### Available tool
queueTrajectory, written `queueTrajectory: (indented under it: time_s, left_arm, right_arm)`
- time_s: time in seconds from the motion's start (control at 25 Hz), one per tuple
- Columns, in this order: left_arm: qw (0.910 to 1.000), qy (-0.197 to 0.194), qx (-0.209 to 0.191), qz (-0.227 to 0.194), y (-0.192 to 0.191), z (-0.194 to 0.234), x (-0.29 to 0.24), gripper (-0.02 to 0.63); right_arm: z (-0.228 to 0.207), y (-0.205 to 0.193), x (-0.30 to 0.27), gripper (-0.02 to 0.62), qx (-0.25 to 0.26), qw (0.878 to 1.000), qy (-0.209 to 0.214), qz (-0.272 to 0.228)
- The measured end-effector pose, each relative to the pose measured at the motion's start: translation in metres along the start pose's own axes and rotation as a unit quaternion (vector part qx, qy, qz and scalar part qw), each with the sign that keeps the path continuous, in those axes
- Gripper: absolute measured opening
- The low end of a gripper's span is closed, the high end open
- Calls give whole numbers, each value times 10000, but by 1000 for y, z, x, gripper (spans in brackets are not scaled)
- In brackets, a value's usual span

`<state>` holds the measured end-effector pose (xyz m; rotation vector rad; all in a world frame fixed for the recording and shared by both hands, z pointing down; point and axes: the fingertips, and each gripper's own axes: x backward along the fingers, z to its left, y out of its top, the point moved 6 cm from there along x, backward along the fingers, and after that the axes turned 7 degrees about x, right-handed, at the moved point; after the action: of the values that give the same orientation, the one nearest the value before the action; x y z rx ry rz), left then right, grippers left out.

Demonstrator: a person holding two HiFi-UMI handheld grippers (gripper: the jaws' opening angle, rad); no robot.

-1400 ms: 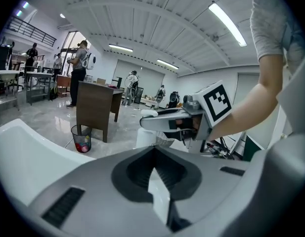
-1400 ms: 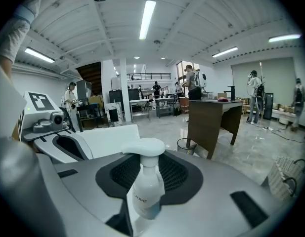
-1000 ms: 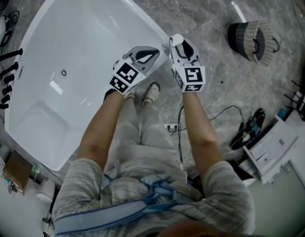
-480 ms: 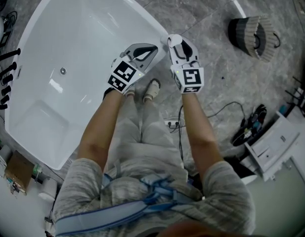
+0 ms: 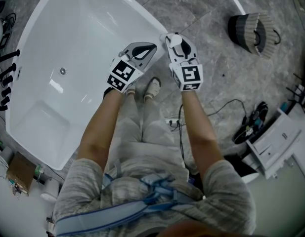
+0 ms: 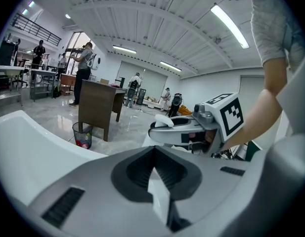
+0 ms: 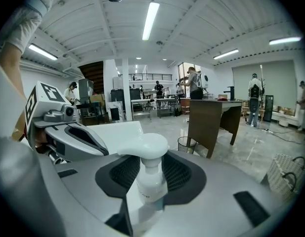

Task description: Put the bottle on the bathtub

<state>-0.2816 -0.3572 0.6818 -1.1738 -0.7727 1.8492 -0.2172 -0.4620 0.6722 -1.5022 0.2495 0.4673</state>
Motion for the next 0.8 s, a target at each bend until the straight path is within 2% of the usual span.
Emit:
queueTrajectory:
  time_s: [0.44,0.56,0.8]
  left_arm:
    - [10000,19,-64,-71,7,0,-4,3]
    - [10000,19,-60,-51,7,0,-5,3]
    - [9999,15,-97,-101,12,0,-9,3]
  right_arm:
    - [-3,-2,1,123,91,9999,87,6]
    - [-2,0,-1,186,132,9998,144,-11]
    - [-4,1,0,187,173,9997,173,-8]
